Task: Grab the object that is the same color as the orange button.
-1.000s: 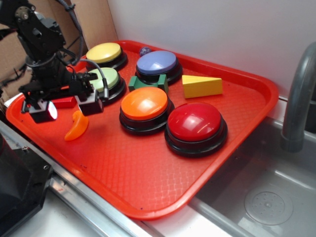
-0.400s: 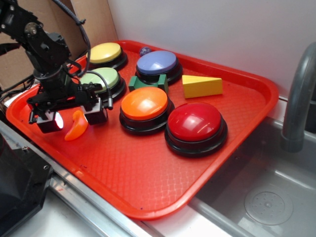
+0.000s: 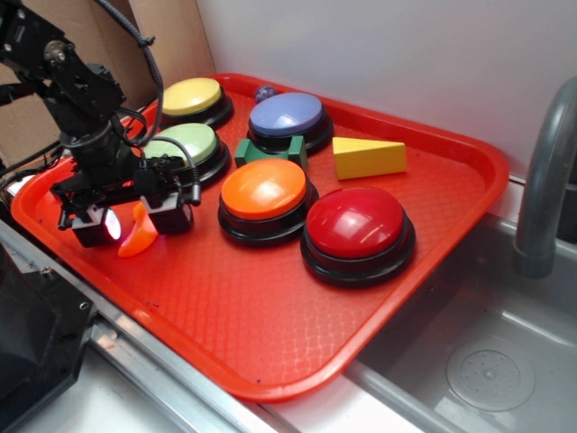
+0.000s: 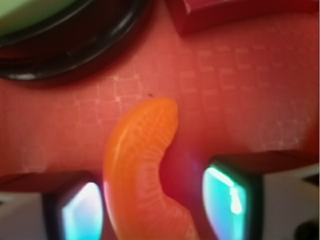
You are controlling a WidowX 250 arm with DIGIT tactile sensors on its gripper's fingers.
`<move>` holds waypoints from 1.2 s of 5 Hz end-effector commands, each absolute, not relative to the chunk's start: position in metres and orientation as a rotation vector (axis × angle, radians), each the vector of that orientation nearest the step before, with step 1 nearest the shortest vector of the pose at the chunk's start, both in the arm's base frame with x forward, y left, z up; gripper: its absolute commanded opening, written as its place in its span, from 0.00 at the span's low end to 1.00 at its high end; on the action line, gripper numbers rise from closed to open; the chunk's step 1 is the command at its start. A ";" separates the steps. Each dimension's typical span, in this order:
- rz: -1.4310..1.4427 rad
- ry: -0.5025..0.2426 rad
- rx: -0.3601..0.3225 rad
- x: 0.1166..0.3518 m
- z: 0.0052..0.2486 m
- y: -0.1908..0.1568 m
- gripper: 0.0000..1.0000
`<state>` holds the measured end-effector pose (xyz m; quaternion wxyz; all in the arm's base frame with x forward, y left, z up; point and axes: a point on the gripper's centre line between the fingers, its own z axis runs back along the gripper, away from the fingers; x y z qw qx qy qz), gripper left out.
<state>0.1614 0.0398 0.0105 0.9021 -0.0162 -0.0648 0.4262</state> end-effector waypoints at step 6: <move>0.690 -0.203 0.016 0.181 0.116 0.035 0.00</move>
